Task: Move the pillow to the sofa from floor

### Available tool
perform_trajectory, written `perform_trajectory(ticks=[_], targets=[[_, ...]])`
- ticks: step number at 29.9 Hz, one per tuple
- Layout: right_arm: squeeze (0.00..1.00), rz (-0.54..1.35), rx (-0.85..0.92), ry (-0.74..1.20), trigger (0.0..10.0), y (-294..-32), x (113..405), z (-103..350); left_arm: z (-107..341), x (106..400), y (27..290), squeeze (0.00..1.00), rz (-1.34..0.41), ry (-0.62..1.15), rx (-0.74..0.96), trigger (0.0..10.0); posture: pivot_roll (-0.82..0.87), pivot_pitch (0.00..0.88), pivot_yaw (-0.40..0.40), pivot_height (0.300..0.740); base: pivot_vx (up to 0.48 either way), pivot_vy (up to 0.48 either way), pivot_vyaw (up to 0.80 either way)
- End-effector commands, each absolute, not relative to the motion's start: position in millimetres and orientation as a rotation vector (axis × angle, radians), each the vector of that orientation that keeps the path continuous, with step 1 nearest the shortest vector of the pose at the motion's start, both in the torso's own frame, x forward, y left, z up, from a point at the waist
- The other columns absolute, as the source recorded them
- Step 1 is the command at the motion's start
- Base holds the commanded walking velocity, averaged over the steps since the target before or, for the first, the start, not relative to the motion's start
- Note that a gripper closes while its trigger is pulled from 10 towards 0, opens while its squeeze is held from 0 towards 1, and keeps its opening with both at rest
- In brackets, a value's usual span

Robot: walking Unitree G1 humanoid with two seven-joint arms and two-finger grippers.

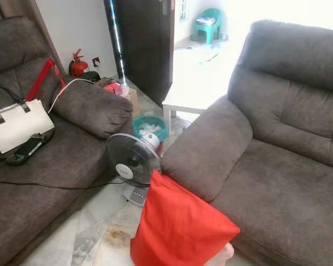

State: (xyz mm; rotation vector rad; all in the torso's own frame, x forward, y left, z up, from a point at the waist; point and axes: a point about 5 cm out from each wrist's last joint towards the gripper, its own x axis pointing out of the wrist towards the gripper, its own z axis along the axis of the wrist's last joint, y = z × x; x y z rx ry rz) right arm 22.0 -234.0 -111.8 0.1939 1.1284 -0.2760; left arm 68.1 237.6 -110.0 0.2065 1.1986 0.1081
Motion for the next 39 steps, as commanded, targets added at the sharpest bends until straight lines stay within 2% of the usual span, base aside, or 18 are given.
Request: perform_trajectory(ticks=[1, 8, 19, 27, 39], targets=[[0.0, -0.279, 0.196, 1.144, 10.0, -233.1, 16.8, -112.4, -110.4, 62.7, 240.3, 0.0, 0.108, 1.22, 0.213, 10.0, 0.09, 0.0, -0.013, 0.74, 0.0, -0.296, 0.0], [0.0, -0.279, 0.199, 1.142, 10.0, -233.1, 16.8, -112.3, -110.4, 62.6, 240.2, 0.0, 0.107, 1.219, 0.213, 10.0, 0.09, 0.0, -0.012, 0.74, 0.0, -0.298, 0.63], [0.0, -0.278, 0.195, 1.145, 10.0, -233.5, 16.4, -112.3, -110.6, 62.0, 239.8, 0.0, 0.107, 1.221, 0.213, 10.0, 0.09, 0.0, -0.013, 0.74, 0.0, -0.299, 0.0], [0.0, -0.289, 0.207, 1.14, 10.0, -233.3, 16.3, -112.4, -110.6, 62.2, 239.6, 0.0, 0.107, 1.22, 0.213, 10.0, 0.09, 0.0, -0.013, 0.74, 0.0, -0.292, 0.57], [0.0, -0.276, 0.196, 1.137, 10.0, -233.2, 17.0, -112.1, -110.3, 63.1, 240.3, 0.0, 0.118, 1.214, 0.208, 10.0, 0.09, 0.002, -0.012, 0.74, 0.0, 0.0, 0.07]])
